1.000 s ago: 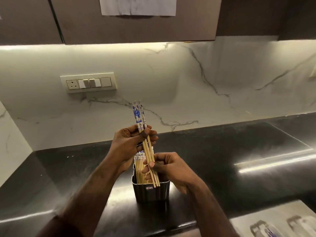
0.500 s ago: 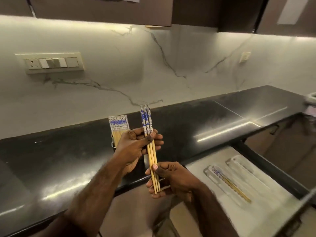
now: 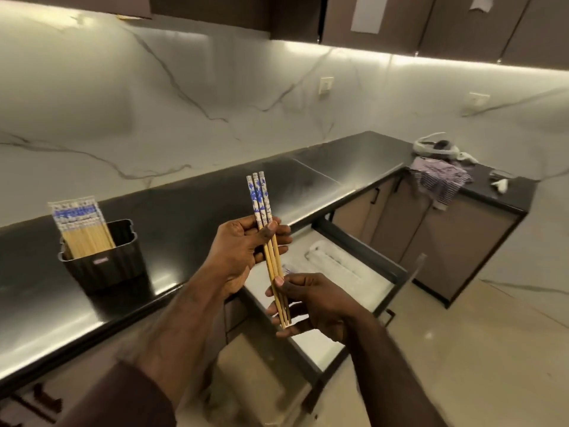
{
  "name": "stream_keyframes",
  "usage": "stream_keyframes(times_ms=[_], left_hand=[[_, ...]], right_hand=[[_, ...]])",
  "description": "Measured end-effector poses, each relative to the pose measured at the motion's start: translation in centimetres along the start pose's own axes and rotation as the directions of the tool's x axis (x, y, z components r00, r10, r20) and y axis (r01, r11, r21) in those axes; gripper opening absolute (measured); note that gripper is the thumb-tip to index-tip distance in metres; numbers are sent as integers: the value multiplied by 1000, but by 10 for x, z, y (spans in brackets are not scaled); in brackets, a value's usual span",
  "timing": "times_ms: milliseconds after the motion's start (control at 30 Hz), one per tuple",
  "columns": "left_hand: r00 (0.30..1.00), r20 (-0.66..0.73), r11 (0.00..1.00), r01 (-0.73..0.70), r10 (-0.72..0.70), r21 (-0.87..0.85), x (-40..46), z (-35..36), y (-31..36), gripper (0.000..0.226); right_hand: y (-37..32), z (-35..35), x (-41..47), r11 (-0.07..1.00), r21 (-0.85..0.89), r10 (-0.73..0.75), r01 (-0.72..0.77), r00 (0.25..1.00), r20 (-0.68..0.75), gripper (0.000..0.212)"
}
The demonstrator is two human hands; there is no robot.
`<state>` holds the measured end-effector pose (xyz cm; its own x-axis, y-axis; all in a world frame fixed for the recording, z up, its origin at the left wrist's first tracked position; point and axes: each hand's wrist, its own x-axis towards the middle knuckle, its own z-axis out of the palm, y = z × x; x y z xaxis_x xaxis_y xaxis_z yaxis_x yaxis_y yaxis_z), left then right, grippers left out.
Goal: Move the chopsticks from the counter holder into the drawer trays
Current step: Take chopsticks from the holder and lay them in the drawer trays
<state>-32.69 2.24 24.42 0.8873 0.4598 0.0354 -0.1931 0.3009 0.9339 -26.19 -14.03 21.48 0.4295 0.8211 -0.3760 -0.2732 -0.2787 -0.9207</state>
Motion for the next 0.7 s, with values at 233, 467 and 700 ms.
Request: stream_keyframes(times_ms=[233, 467, 700], left_hand=[[1000, -26, 1000, 15, -15, 25, 21, 117, -62, 20], [996, -61, 996, 66, -63, 59, 47, 201, -116, 22], [994, -73, 994, 88, -83, 67, 93, 245, -146, 20]], right_hand=[[16, -122, -55, 999, -23, 46, -47, 998, -43, 29], [29, -214, -81, 992, -39, 114, -118, 988, -104, 28], [29, -278, -71, 989, -44, 130, -139, 979, -157, 26]])
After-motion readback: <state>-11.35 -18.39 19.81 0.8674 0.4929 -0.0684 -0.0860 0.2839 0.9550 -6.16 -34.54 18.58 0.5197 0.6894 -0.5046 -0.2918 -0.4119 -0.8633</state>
